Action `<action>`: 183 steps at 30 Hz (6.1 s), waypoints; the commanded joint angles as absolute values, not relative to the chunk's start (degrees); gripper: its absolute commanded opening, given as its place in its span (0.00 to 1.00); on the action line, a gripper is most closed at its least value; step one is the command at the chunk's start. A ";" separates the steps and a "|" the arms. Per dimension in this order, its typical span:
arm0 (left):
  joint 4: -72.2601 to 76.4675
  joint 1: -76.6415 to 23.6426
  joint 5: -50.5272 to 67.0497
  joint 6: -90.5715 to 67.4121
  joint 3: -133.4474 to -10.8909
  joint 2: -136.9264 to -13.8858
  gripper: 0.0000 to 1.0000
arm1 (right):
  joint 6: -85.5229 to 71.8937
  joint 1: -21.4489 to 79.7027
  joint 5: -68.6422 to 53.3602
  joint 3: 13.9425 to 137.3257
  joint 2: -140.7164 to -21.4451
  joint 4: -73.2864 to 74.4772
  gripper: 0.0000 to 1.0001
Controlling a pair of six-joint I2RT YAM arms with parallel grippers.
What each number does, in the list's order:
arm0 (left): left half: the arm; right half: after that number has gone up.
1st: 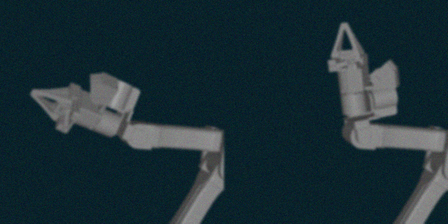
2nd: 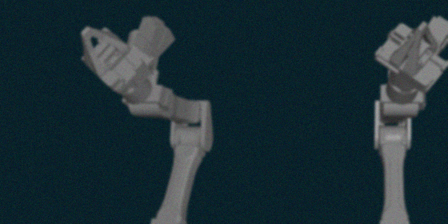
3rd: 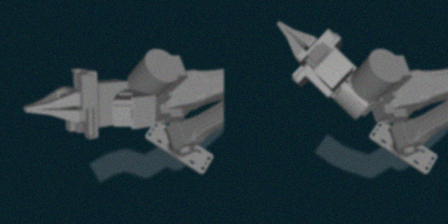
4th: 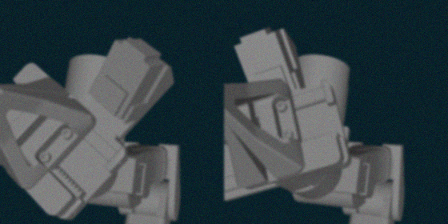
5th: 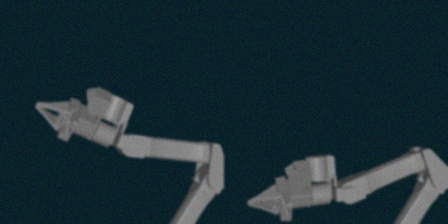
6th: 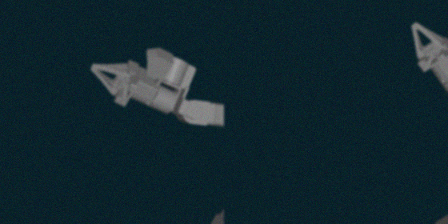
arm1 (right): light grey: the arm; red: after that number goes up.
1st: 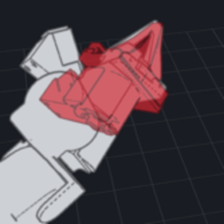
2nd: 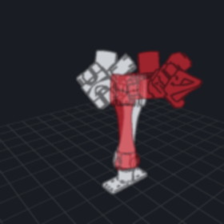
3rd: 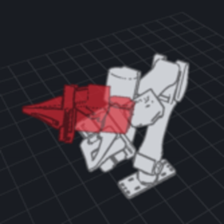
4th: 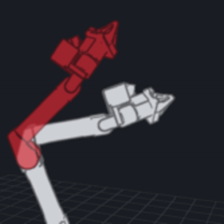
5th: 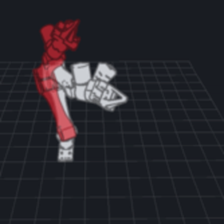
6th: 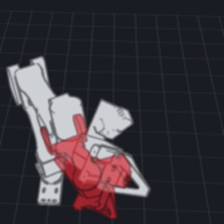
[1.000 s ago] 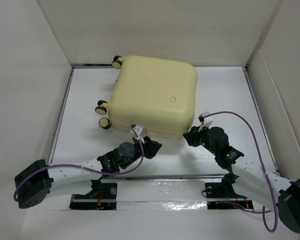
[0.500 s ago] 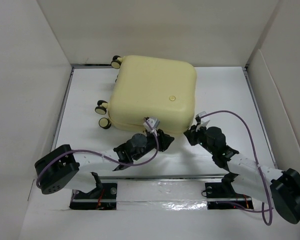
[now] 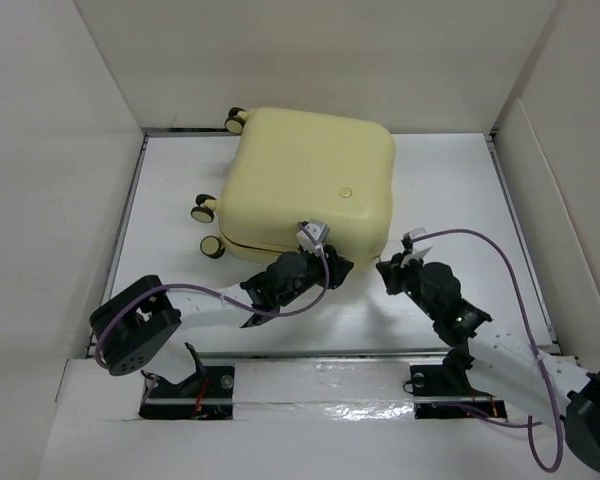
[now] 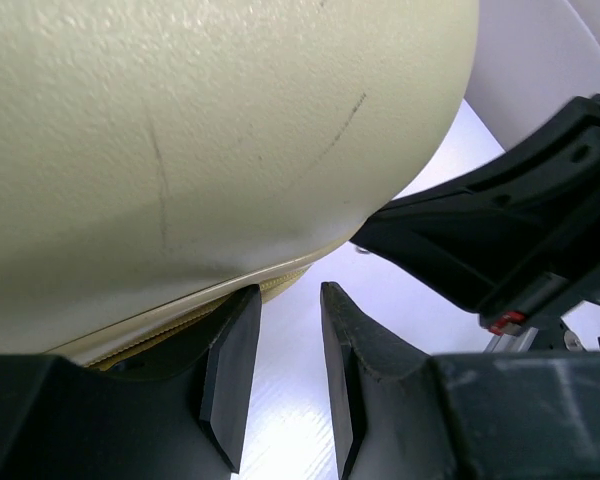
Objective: Pack the luggage
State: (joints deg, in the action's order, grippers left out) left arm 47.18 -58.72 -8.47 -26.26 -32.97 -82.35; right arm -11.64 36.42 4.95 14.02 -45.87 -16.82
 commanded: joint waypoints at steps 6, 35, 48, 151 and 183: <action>53.26 -53.70 -11.52 -23.90 -41.92 -83.67 0.29 | -16.43 45.78 0.44 16.52 -40.07 -5.28 0.00; 21.11 -30.69 -21.26 -42.96 -34.55 -48.03 0.85 | -19.08 58.45 14.42 21.88 -62.84 -30.94 0.00; 16.33 2.19 -2.06 -52.99 -39.55 -56.32 0.93 | -16.79 55.28 9.41 19.95 -58.10 -27.16 0.00; 37.80 -27.70 -8.08 -46.41 -32.60 -63.38 0.80 | -13.97 60.91 -2.10 26.55 -51.78 -18.13 0.00; 40.43 -14.68 17.31 -31.99 -46.23 -82.97 0.75 | -11.51 54.67 -8.61 21.71 -38.41 -6.59 0.00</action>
